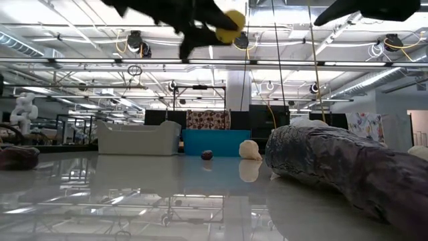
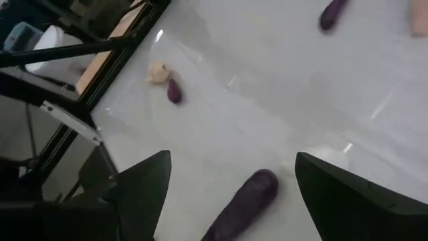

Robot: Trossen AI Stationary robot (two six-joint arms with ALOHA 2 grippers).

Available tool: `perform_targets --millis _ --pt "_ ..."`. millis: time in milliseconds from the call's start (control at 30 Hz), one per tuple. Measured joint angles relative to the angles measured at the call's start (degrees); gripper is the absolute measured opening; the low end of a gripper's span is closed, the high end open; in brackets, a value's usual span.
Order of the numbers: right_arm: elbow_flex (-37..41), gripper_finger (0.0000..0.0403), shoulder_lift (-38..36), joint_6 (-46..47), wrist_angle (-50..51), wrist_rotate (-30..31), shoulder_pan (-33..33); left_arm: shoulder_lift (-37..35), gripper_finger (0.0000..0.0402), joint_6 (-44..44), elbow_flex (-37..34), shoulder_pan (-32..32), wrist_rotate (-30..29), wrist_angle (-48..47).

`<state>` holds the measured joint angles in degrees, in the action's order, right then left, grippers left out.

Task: Sort produce into baskets
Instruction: Put the lemon into the transparent bin

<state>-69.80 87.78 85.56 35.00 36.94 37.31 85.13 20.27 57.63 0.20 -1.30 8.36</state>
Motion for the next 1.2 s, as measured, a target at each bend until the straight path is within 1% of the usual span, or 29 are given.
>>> perform_targets --millis 133,200,267,367,467,533,633,733,800,900,1100,1133,1200 --pt "0.0 0.0311 -1.1 5.5 5.2 2.2 0.3 6.1 0.0157 0.4 0.2 4.7 8.8 9.3" --pt "0.0 0.0311 -2.1 7.2 8.9 2.7 0.3 9.7 0.0157 0.4 1.7 6.0 10.2 11.7" --pt "0.0 0.0311 -3.4 8.3 13.9 2.5 0.3 13.2 0.0157 0.4 4.1 7.2 10.3 11.9" --pt "0.0 0.0311 -6.1 9.6 22.8 2.1 0.3 19.4 0.0157 0.4 10.1 9.0 10.5 12.2" --pt "0.0 0.0311 -10.4 9.4 32.4 2.0 0.3 26.2 0.0157 0.4 17.7 10.6 11.4 12.2" --pt "0.0 0.0311 -13.8 7.0 38.3 2.5 0.3 30.8 0.0157 0.6 23.5 11.6 11.5 12.0" --pt "0.0 0.0311 -19.0 2.5 46.7 4.9 0.1 37.4 0.0158 4.7 32.8 13.2 11.3 12.1" --pt "0.0 0.0311 -25.5 -1.3 53.1 7.4 -1.0 43.9 0.0157 6.3 42.0 14.6 8.7 11.5" --pt "0.5 0.0311 -30.5 -4.8 54.9 9.4 -1.5 48.2 0.0158 6.7 48.2 15.5 7.0 9.8" --pt "2.5 0.0311 -38.9 -9.8 54.9 12.5 -2.1 54.6 0.0157 11.1 57.4 16.8 5.0 7.9" --pt "5.4 0.0311 -54.4 -14.0 53.9 13.2 -2.6 66.8 0.0157 20.5 75.4 17.9 1.9 4.6" --pt "5.6 0.0311 -56.3 -15.0 53.2 13.1 -2.6 68.4 0.0157 21.8 77.4 17.9 1.6 3.8" --pt "6.0 0.0311 -59.5 -17.3 51.7 13.4 -2.6 69.0 0.0157 25.0 76.3 17.9 0.0 5.4"
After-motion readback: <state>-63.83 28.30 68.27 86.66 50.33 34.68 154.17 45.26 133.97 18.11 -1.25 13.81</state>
